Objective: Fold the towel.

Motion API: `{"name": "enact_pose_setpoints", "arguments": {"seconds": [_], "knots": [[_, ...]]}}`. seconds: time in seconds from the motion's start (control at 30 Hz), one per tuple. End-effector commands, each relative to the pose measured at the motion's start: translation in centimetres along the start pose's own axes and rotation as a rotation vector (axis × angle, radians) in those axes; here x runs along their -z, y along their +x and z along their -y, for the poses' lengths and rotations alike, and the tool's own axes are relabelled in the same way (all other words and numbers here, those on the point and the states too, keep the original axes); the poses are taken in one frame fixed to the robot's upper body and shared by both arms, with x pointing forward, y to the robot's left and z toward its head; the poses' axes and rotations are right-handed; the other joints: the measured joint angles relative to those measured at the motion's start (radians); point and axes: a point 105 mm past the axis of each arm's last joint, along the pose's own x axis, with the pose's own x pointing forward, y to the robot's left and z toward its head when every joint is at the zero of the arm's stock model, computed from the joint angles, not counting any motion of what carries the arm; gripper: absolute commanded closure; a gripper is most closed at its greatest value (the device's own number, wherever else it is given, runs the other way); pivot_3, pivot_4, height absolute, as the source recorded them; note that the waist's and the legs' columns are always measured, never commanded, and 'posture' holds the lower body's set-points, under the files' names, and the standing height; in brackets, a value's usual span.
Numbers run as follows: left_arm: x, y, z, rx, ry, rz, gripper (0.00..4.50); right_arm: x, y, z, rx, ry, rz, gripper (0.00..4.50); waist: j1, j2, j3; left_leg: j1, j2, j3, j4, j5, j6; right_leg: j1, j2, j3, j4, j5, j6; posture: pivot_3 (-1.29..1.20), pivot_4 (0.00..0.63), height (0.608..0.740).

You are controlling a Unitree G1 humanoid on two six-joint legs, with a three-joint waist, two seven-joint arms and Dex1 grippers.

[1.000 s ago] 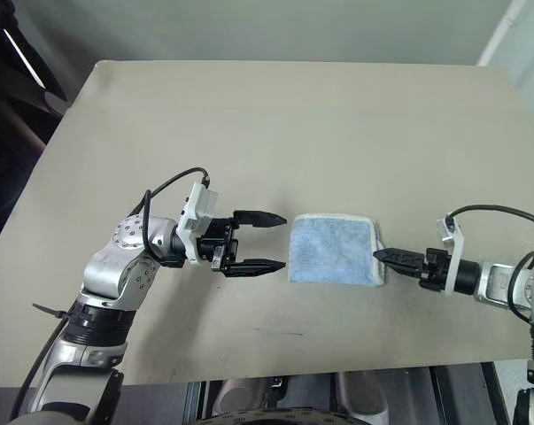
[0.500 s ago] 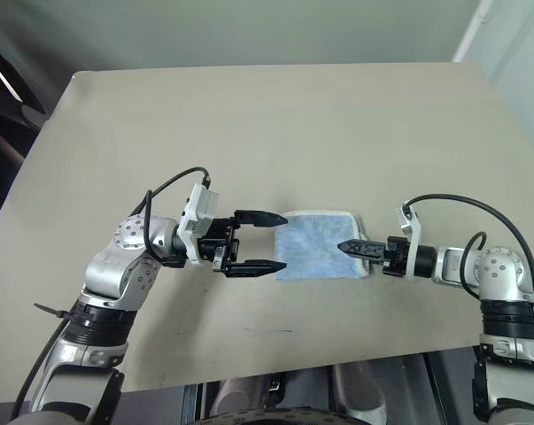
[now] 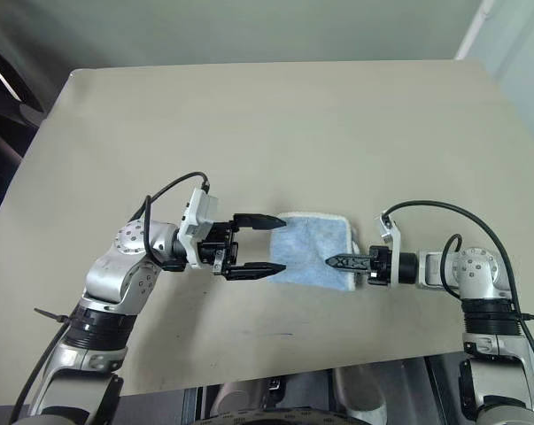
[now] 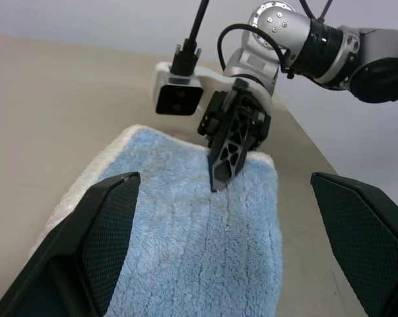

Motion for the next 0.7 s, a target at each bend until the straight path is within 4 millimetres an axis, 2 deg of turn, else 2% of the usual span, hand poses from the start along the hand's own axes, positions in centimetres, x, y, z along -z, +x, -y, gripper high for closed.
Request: {"name": "enact_pose_setpoints", "arguments": {"seconds": [0.03, 0.07, 0.33, 0.6, 0.7], "knots": [[-0.7, 0.3, 0.0, 0.001, 0.051, 0.008, 0.0, -0.3, -0.4, -0.2, -0.007, -0.019, 0.024, 4.33, 0.0, 0.0, 0.0, 0.0, 0.0, 0.0, 0.0, 0.0, 0.0, 0.0, 0.0, 0.0, 0.0, 0.0, 0.0, 0.0, 0.15, 0.733], [-0.7, 0.3, 0.0, 0.001, 0.053, 0.008, 0.0, -0.3, -0.5, -0.3, -0.007, -0.02, 0.023, 4.47, 0.0, 0.0, 0.0, 0.0, 0.0, 0.0, 0.001, 0.0, 0.0, 0.001, 0.0, 0.0, 0.0, 0.001, -0.001, 0.0, 0.15, 0.733], [-0.7, 1.0, -0.1, 0.012, 0.049, 0.018, 0.0, -0.7, -2.7, -1.3, 0.006, -0.06, 0.111, 4.47, 0.015, 0.001, 0.0, -0.001, 0.0, 0.0, 0.001, 0.001, 0.001, 0.0, 0.0, 0.0, 0.001, 0.003, -0.001, 0.0, 0.15, 0.733], [-0.7, 1.7, -0.6, 0.042, 0.05, 0.027, 0.0, -3.9, -8.4, -4.4, 0.043, -0.182, 0.449, 4.47, 0.023, 0.001, 0.0, -0.004, 0.0, 0.001, 0.001, 0.0, 0.0, -0.003, -0.001, 0.0, -0.001, 0.001, 0.0, 0.0, 0.15, 0.733], [-0.7, 1.8, -0.7, 0.05, 0.051, 0.03, 0.0, -4.4, -9.2, -4.9, 0.061, -0.187, 0.517, 4.47, 0.024, 0.001, 0.0, -0.004, 0.0, 0.0, 0.001, 0.0, 0.001, -0.003, -0.001, 0.0, -0.001, 0.001, 0.001, 0.0, 0.15, 0.733]]}}
